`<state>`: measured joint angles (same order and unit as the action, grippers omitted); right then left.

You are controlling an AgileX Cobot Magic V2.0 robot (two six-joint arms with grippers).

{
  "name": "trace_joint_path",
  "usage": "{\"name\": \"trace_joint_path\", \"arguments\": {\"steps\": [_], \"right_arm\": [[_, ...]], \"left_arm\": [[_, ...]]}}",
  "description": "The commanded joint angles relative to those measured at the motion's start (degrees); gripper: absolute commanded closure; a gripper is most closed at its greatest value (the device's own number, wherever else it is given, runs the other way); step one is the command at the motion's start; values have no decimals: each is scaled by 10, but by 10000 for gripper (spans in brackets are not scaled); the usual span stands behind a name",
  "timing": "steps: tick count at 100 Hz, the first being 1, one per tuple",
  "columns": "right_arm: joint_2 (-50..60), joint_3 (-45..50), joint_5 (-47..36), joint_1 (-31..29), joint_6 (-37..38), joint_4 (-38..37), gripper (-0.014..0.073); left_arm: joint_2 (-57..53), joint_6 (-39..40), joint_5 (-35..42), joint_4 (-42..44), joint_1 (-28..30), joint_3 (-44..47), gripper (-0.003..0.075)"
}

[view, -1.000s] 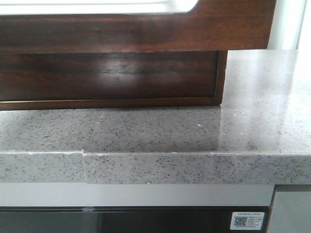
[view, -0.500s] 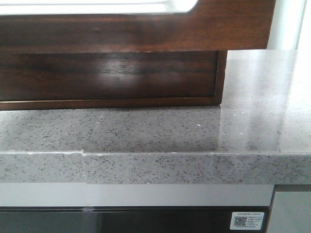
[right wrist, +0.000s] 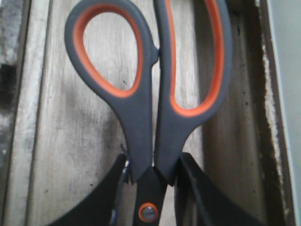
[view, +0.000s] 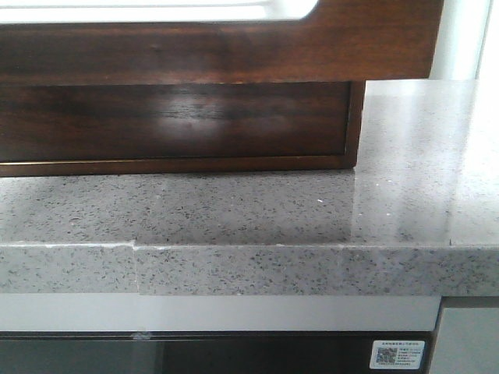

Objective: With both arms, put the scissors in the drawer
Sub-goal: 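Lower the scissors into the drawer and open the right gripper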

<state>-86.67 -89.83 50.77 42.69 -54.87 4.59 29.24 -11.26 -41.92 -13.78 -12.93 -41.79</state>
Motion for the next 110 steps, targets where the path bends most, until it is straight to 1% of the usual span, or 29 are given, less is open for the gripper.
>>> {"name": "trace_joint_path", "arguments": {"steps": [1,17,23,30,41,49,56,74,86,92,101,108,109,110], "right_arm": [[12,-16,-41,0,-6,-15,550],[7,-16,-41,0,-6,-27,547],[7,-16,-41,0,-6,-31,528],[7,-16,-41,0,-6,-31,481],[7,-16,-41,0,-6,-32,372],[7,-16,-41,0,-6,-36,326],[9,-16,-41,0,0,-38,310],[37,-16,-36,0,14,-39,310],[75,-16,-22,-6,54,-42,310],[99,-16,-3,-16,88,-42,310],[132,-16,41,-46,145,-42,310],[161,-9,63,-88,208,-42,310],[164,-8,64,-88,208,-42,310],[170,-5,65,-102,219,-42,310]], "left_arm": [[3,4,43,-7,-5,-15,332],[3,4,43,-7,-5,-15,332],[3,4,43,-7,-5,-15,332],[3,4,43,-7,-5,-15,332],[3,4,43,-7,-5,-15,332],[3,4,43,-7,-5,-15,332],[3,4,43,-7,-5,-15,332],[3,4,43,-7,-5,-15,332],[3,4,43,-7,-5,-15,332],[3,4,43,-7,-5,-15,332],[3,4,43,-7,-5,-15,332],[3,4,43,-7,-5,-15,332],[3,4,43,-7,-5,-15,332],[3,4,43,-7,-5,-15,332]]}}
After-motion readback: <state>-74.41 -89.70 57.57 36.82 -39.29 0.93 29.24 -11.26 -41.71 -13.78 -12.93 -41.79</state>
